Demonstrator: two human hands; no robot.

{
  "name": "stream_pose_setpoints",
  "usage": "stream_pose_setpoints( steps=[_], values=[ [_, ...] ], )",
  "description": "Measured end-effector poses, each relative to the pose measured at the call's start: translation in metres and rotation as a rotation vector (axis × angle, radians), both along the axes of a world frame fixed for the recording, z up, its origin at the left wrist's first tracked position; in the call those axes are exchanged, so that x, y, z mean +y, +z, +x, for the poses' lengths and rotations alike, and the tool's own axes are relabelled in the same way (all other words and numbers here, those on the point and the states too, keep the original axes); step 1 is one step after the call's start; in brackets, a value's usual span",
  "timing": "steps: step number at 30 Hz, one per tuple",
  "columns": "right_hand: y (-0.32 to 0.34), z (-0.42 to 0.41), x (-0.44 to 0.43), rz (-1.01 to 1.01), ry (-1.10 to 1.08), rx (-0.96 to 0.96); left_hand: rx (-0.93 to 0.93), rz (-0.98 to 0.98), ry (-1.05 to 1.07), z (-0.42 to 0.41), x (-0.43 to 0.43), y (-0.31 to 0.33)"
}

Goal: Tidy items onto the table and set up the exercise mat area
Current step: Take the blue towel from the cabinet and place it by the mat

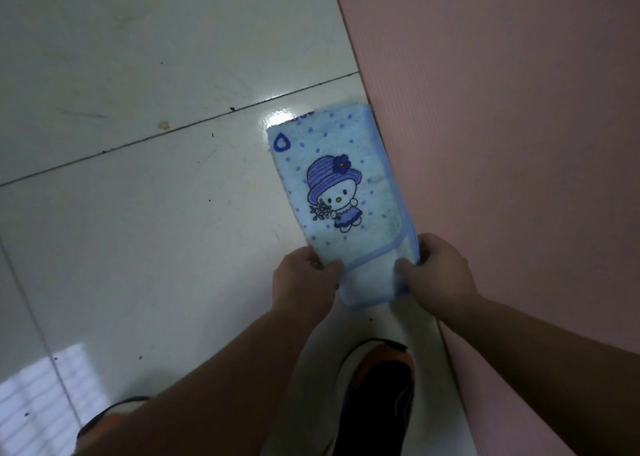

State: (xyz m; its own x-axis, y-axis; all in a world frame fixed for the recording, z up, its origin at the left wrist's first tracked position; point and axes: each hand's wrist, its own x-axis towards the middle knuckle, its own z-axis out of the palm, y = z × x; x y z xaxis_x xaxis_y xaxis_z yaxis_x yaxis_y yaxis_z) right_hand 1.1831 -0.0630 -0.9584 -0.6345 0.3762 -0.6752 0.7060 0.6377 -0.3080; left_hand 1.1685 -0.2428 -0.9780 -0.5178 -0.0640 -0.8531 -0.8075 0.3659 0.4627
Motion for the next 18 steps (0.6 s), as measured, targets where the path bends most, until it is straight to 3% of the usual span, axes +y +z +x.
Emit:
stream_pose_setpoints(
  steps=[13,18],
  values=[
    [0.018,0.010,0.002,0.041,0.007,-0.183,0.004,-0.068,-0.126,0.025,0.006,0.005],
    [0.058,-0.001,-0.004,0.009,-0.044,-0.199,-0.010,-0.164,-0.077,0.009,-0.005,0.049]
  ],
)
